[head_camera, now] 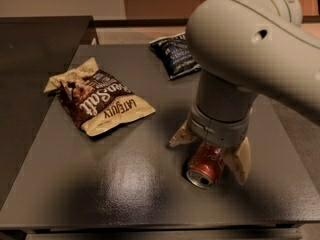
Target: Place coke can upright
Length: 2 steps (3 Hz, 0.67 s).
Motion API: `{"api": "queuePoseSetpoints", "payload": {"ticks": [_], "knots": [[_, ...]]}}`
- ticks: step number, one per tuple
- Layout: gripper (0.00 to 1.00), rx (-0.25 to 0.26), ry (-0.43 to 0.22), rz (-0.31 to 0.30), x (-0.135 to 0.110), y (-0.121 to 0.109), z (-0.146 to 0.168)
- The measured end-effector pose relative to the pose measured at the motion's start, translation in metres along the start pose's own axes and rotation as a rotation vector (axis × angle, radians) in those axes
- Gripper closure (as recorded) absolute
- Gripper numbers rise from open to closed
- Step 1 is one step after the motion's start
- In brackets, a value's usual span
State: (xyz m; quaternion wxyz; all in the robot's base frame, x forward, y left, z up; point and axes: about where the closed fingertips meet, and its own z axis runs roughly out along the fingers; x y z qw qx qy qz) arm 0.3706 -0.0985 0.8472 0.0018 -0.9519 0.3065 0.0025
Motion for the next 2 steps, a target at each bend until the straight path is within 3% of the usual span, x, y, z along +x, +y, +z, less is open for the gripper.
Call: {"api": "queuePoseSetpoints", "payload": {"ticks": [2], "knots": [[0.66, 0.004, 0.031, 0.008, 0.0, -0.0019, -0.0046]]}}
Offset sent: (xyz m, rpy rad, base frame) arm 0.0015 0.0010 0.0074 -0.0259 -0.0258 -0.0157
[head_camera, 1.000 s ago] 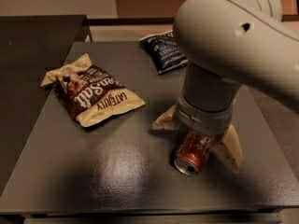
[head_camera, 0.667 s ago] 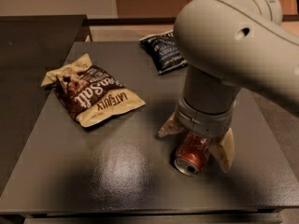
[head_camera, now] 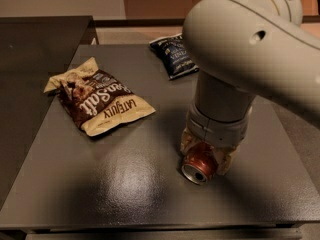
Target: Place coke can upright
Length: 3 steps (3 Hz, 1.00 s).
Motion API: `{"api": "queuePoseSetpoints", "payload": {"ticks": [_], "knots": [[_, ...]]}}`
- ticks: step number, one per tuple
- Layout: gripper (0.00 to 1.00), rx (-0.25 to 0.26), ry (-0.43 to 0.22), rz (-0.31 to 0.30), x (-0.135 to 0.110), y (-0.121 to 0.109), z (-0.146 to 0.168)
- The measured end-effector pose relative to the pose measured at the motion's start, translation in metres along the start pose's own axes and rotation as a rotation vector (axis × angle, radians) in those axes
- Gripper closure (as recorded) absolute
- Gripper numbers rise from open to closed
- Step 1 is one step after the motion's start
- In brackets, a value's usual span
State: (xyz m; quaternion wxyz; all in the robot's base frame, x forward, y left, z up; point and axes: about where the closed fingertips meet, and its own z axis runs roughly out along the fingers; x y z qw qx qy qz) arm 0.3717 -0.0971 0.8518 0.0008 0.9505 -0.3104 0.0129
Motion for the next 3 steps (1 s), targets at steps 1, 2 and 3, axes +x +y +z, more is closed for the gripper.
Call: {"api": "queuePoseSetpoints", "payload": {"ticks": [1, 2, 3], "knots": [[0.9, 0.021, -0.021, 0.053, -0.001, -0.009, -0.016], [1.0, 0.064, -0.069, 0.13, 0.0, -0.024, -0.039], [1.0, 0.122, -0.149, 0.236, 0.005, -0.038, -0.058]]}}
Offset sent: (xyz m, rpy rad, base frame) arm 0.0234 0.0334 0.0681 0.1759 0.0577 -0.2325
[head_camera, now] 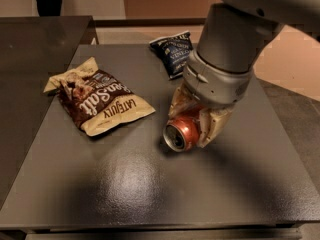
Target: Place coke can upright
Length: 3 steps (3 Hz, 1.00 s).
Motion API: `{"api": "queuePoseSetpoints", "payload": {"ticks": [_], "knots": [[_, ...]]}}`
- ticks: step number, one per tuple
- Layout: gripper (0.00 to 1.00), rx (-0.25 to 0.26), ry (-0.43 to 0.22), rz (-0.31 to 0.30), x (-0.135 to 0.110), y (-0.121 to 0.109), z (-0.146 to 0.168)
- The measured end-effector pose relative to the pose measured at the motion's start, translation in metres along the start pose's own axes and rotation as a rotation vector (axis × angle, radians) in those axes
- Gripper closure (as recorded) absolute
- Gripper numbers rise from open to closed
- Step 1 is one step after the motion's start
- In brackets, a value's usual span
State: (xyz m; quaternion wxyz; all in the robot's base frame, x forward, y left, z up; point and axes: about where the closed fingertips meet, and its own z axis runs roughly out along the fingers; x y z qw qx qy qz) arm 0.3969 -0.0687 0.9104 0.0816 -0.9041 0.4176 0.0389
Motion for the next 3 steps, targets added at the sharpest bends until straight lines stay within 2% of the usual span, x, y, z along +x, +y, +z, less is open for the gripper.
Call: {"api": "queuePoseSetpoints", "payload": {"ticks": [2, 3], "knots": [[1.0, 0.165, -0.24, 0.257, 0.01, -0.024, -0.028], [1.0, 0.247, -0.398, 0.368, 0.014, -0.031, -0.038]]}}
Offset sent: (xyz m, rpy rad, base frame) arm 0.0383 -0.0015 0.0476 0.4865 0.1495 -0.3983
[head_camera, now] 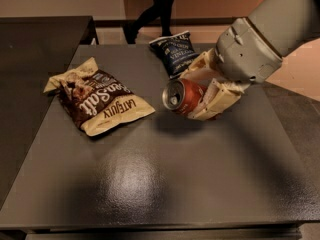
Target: Place coke can upright
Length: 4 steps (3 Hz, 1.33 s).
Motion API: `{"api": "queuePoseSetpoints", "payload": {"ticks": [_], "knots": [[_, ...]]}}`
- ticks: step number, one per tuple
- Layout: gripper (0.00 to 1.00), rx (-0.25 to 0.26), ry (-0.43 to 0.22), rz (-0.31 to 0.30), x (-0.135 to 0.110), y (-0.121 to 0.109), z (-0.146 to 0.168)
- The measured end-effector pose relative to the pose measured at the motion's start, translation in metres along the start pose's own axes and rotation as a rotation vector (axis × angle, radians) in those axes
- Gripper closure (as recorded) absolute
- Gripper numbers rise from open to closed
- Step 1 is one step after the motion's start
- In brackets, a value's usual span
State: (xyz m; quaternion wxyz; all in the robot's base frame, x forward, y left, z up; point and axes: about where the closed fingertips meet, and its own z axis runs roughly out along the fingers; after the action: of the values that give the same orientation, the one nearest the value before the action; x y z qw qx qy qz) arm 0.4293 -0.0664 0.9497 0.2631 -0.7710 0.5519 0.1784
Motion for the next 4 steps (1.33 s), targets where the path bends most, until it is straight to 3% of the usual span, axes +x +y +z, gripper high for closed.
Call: {"api": "queuePoseSetpoints", "payload": {"ticks": [2, 4], "knots": [[1.0, 0.091, -0.291, 0.179, 0.007, -0.005, -0.015], [1.0, 0.14, -0.481, 0.266, 0.034, 0.0, -0.018]]}}
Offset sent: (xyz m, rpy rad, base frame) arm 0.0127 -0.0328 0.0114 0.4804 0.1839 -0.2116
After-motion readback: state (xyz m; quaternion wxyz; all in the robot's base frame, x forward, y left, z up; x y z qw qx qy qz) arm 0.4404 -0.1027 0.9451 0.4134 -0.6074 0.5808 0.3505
